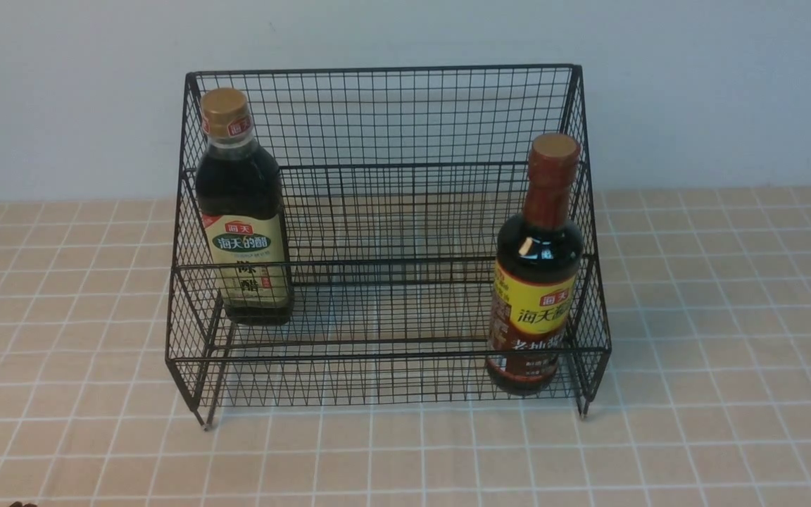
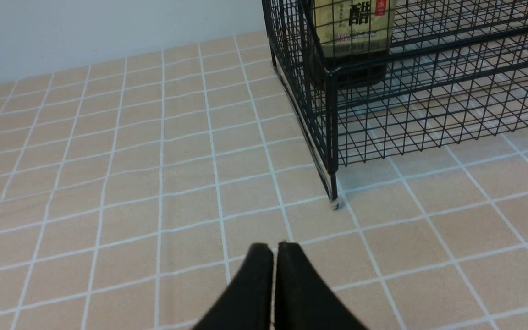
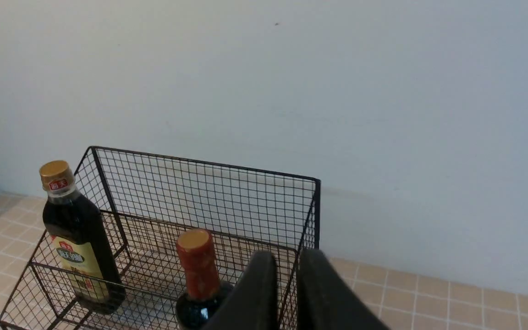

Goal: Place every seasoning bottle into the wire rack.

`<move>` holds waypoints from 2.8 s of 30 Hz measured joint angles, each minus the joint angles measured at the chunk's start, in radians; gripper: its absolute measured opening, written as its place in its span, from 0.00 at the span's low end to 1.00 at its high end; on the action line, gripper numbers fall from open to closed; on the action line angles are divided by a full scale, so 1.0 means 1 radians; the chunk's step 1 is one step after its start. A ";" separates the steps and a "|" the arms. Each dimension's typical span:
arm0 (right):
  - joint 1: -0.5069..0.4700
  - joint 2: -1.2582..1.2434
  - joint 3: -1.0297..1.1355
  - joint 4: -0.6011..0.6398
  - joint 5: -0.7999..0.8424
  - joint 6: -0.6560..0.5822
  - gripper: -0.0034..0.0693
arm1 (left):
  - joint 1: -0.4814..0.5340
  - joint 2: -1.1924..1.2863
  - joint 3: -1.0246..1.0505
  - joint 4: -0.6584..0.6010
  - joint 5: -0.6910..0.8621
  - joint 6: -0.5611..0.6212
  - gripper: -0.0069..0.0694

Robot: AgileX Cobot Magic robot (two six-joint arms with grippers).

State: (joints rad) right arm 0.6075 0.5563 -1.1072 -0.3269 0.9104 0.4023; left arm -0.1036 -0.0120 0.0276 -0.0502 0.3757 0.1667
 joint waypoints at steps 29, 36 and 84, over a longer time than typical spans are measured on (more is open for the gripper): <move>0.000 -0.557 0.517 -0.009 -0.509 0.127 0.03 | 0.000 0.000 0.000 0.000 0.001 0.000 0.08; 0.000 -0.557 0.593 0.327 -0.602 -0.367 0.03 | 0.000 0.000 0.000 -0.001 0.001 0.000 0.08; -0.539 -0.568 1.128 0.378 -0.531 -0.499 0.03 | 0.000 0.000 0.000 -0.003 0.001 0.000 0.08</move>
State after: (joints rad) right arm 0.0689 -0.0114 0.0205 0.0516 0.3790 -0.0972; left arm -0.1036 -0.0120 0.0276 -0.0535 0.3765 0.1663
